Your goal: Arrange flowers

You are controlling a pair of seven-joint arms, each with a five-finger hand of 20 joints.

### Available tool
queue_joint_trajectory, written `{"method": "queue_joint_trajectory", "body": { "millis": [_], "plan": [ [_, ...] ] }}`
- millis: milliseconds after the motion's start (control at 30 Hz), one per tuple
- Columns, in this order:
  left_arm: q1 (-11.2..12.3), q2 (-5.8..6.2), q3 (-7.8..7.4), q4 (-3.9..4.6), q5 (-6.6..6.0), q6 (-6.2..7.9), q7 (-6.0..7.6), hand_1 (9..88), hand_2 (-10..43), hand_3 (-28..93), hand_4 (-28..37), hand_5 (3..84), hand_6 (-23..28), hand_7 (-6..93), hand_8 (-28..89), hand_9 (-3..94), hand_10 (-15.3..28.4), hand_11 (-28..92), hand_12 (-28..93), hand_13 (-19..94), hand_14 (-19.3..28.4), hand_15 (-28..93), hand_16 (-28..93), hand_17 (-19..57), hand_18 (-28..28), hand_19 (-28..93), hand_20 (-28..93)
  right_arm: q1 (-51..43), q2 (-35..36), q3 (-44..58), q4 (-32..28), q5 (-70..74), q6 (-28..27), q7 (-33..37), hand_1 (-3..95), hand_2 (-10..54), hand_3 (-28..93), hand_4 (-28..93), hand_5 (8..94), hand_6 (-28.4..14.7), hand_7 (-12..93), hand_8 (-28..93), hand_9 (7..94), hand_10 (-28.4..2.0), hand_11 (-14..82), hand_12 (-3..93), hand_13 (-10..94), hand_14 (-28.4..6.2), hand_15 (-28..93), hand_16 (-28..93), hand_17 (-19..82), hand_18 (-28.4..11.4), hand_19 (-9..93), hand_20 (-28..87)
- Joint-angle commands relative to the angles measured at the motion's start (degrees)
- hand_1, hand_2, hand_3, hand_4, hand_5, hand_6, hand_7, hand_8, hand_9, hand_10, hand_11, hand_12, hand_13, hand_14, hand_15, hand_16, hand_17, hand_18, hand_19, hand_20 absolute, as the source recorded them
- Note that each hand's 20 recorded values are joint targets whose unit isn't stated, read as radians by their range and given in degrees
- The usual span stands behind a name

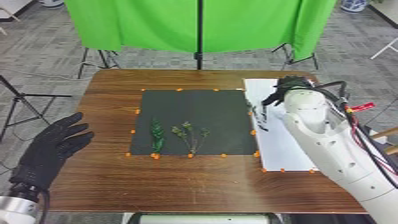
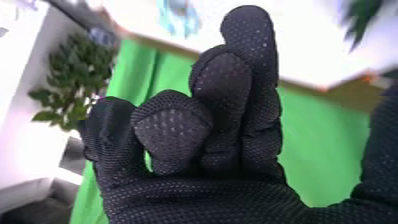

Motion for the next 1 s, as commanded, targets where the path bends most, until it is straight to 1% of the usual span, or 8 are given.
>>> {"method": "queue_joint_trajectory", "body": {
  "millis": [33,200,333,467,667,767,933,1000],
  "plan": [
    [0.5,-0.12,-0.08,0.11,0.24,-0.28,-0.38,27.9,-2.7,71,-21.8,33.0,1.8,28.9,-14,28.9,12.5,32,14,26,14.9,44,-1,-4.8,22.7,50,9,-2.3,-0.6,-0.1,-1.8,-0.8,2.5,-0.4,16.9,-8.5,50,-28,79.5,-0.7,46,-16,87.6,-9.5,50.4,35.0,82,-8.2,73,29,46,-23.0,93,59],
    [0.7,-0.2,-0.25,0.11,0.26,-0.28,-0.35,27.9,-2.6,71,-21.8,33.0,1.8,28.9,-14,28.8,12.5,32,15,26,14.9,44,-1,-4.8,22.7,50,9,-3.5,-0.3,1.3,-4.8,0.2,3.1,-1.3,14.3,-8.3,54,-28,80.6,-0.6,45,-16,88.5,-9.3,50.1,34.6,82,-7.9,73,28,47,-23.2,93,59],
    [0.6,-0.28,0.03,0.19,0.22,-0.29,-0.35,27.8,-2.6,71,-21.8,33.0,1.9,28.8,-14,28.8,12.5,32,14,26,14.9,44,-1,-4.8,22.7,50,9,-3.3,-0.8,-0.3,-3.2,-0.3,4.0,-2.5,13.4,-7.9,57,-28,81.2,-0.5,45,-15,89.1,-9.2,49.9,34.8,83,-8.1,73,28,47,-23.3,93,59],
    [0.1,-0.12,0.24,0.36,0.24,-0.47,-0.59,27.8,-2.5,71,-21.8,33.0,1.8,28.8,-14,28.8,12.5,32,15,26,14.9,44,-1,-4.9,22.7,50,9,-3.6,-1.4,-1.7,-0.4,-2.3,9.0,-4.2,16.2,-8.4,57,-28,81.1,-0.4,45,-15,89.0,-9.1,49.9,35.1,83,-8.1,73,29,47,-23.2,93,59],
    [0.1,-0.23,0.38,0.4,0.22,-0.34,-0.64,27.8,-2.5,71,-21.9,33.0,1.8,28.8,-14,28.8,12.5,32,15,26,14.9,44,-1,-4.9,22.7,50,9,-3.1,-2.1,-3.3,2.6,-4.0,10.7,-4.3,27.1,-9.4,49,-28,81.8,0.5,47,-17,89.8,-8.6,50.6,34.6,83,-7.8,73,28,48,-22.9,93,60],
    [0.2,-0.31,0.49,0.39,0.23,-0.31,-0.75,27.9,-2.5,71,-22.0,33.0,1.8,28.8,-14,28.9,12.5,32,14,26,14.9,44,-1,-4.9,22.7,50,9,-3.0,-2.1,-4.2,3.9,-5.8,11.0,-4.9,33.3,-7.9,42,-28,82.0,0.7,47,-17,90.2,-8.3,50.6,34.7,84,-7.7,73,28,48,-22.7,93,60],
    [0.0,-0.32,0.56,0.51,0.19,-0.07,-0.75,27.9,-2.3,71,-22.1,33.0,1.8,28.9,-14,28.9,12.5,32,14,26,15.0,44,-1,-4.8,22.7,50,9,-3.1,-2.2,-5.4,4.6,-6.8,10.3,-5.8,39.8,-6.4,37,-28,82.2,1.0,47,-17,90.5,-8.0,50.6,34.6,84,-7.3,73,28,48,-22.5,93,60],
    [0.1,-0.4,0.56,0.48,0.18,-0.07,-0.79,27.9,-2.3,71,-22.1,33.0,1.8,28.9,-14,28.9,12.5,32,14,26,15.0,44,-1,-4.9,22.7,50,9,-3.3,-2.5,-5.4,4.9,-6.4,10.0,-6.8,42.9,-6.0,39,-28,82.4,1.3,47,-18,90.6,-7.8,50.5,34.5,84,-7.2,73,28,49,-22.3,93,60]
  ]
}}
